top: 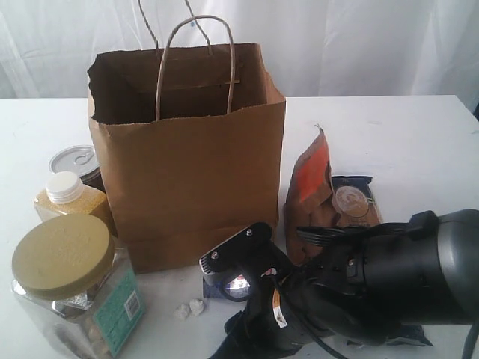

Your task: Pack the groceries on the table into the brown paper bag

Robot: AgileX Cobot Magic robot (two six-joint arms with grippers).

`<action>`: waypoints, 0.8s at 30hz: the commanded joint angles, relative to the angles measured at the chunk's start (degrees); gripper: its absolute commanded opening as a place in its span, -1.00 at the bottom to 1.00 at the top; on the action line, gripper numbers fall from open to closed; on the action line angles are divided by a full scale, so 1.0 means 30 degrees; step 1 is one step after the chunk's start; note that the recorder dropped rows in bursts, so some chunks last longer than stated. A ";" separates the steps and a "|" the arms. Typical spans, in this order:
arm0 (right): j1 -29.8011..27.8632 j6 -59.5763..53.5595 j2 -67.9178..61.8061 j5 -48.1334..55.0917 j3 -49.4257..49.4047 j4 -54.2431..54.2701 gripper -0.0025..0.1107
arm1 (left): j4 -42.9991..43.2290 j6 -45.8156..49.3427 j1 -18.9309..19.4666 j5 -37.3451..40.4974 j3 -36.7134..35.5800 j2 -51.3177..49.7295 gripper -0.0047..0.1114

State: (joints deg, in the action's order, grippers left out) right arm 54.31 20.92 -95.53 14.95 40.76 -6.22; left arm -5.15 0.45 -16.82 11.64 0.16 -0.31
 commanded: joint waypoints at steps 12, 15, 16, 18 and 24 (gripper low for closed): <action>-0.0041 0.0100 0.0003 -0.0084 -0.0059 0.0075 -0.12 | -0.0112 -0.0149 0.0082 -0.0020 -0.0053 0.0103 -0.92; -0.0038 0.0015 0.0003 -0.0084 -0.0059 0.0125 -0.12 | -0.0112 -0.0149 0.0082 -0.0020 -0.0053 0.0103 -0.92; -0.0038 0.0015 0.0003 -0.0084 -0.0059 0.0125 -0.12 | -0.0112 -0.0149 0.0082 -0.0020 -0.0053 0.0103 -0.92; -0.0038 0.0015 0.0003 -0.0084 -0.0059 0.0125 -0.12 | -0.0112 -0.0149 0.0082 -0.0020 -0.0053 0.0103 -0.92; 0.0137 -0.0298 0.0003 0.0784 -0.0059 0.0125 -0.12 | -0.0112 -0.0149 0.0082 -0.0020 -0.0053 0.0103 -0.92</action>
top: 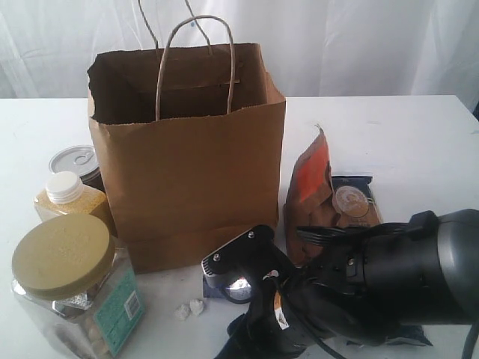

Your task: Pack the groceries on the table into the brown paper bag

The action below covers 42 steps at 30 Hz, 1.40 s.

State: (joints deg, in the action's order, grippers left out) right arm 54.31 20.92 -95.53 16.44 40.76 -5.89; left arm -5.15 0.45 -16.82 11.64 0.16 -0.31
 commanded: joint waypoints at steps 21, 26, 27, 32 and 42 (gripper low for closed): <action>0.0335 -0.0529 -0.1348 -0.0265 0.0728 -0.0241 -0.45 | -0.0112 -0.0149 0.0082 -0.0020 -0.0053 0.0103 -0.92; 0.0335 -0.0529 -0.1309 -0.0225 0.0868 -0.0280 -0.79 | -0.0112 -0.0149 0.0082 -0.0020 -0.0053 0.0103 -0.92; 0.0335 -0.0529 -0.1309 -0.0029 0.0868 -0.0280 -0.82 | -0.0112 -0.0149 0.0082 -0.0020 -0.0053 0.0103 -0.92; 0.0368 -0.0529 -0.0585 0.0812 0.0868 -0.0280 -0.82 | -0.0112 -0.0149 0.0082 -0.0020 -0.0053 0.0103 -0.92; 0.1968 -0.1979 0.4772 0.1714 0.1788 -0.0104 -0.82 | -0.0112 -0.0149 0.0082 -0.0020 -0.0053 0.0103 -0.92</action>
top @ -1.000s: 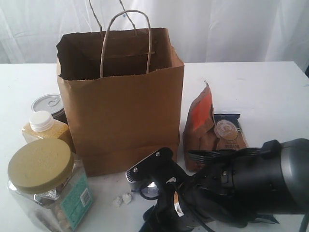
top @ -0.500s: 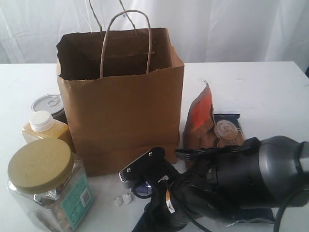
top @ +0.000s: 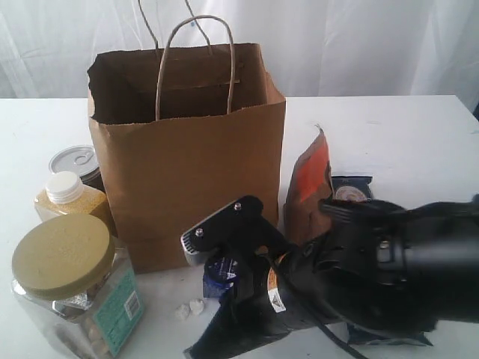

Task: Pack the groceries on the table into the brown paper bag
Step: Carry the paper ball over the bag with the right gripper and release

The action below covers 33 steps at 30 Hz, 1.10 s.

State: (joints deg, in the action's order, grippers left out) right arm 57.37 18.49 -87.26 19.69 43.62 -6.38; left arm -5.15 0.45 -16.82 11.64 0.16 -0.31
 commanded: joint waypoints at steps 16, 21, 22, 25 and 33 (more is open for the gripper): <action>0.1810 -0.2235 0.1996 0.2132 1.0706 -0.3955 -0.82 | -0.0112 -0.0149 0.0082 -0.0020 -0.0053 0.0103 -0.92; 0.1330 -0.1963 0.0177 0.3217 1.3457 -0.6129 -0.82 | -0.0112 -0.0149 0.0082 -0.0020 -0.0053 0.0103 -0.92; 0.1039 -0.1939 -0.0250 0.3434 1.4029 -0.6362 -0.82 | -0.0112 -0.0149 0.0082 -0.0020 -0.0053 0.0103 -0.92; 0.0254 -0.1855 -0.1477 0.4092 1.5718 -0.6606 -0.82 | -0.0112 -0.0149 0.0082 -0.0020 -0.0053 0.0103 -0.92; -0.0449 -0.1879 -0.3065 0.6004 1.8102 -0.6323 -0.34 | -0.0112 -0.0149 0.0082 -0.0020 -0.0053 0.0103 -0.92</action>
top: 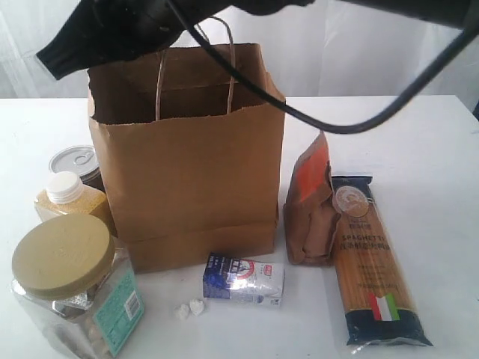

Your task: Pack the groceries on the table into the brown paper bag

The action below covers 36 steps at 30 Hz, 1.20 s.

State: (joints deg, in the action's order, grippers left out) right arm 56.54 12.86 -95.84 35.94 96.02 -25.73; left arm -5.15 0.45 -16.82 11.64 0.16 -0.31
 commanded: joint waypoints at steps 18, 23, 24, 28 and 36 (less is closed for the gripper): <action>0.2291 -0.0865 0.2786 0.2048 -0.0741 0.0253 -0.12 | -0.0112 -0.0149 0.0082 -0.0020 -0.0053 0.0103 -0.92; 0.3589 -0.0828 0.5410 0.1233 -0.3181 0.0253 -0.12 | -0.0112 -0.0149 0.0082 -0.0020 -0.0053 0.0103 -0.92; 0.3772 -0.0882 0.6052 0.0847 -0.3742 0.0397 -0.12 | -0.0112 -0.0149 0.0082 -0.0020 -0.0053 0.0103 -0.92; 0.4799 -0.0939 0.7643 -0.0090 -0.5821 0.0627 -0.12 | -0.0112 -0.0149 0.0082 -0.0020 -0.0053 0.0103 -0.92; 0.7266 0.0579 0.8108 0.0513 -0.9832 0.1992 -0.12 | -0.0112 -0.0149 0.0082 -0.0020 -0.0053 0.0103 -0.92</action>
State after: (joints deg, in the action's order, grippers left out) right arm 77.78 10.75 -72.02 36.43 69.08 -20.00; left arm -5.15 0.45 -16.82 11.64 0.16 -0.31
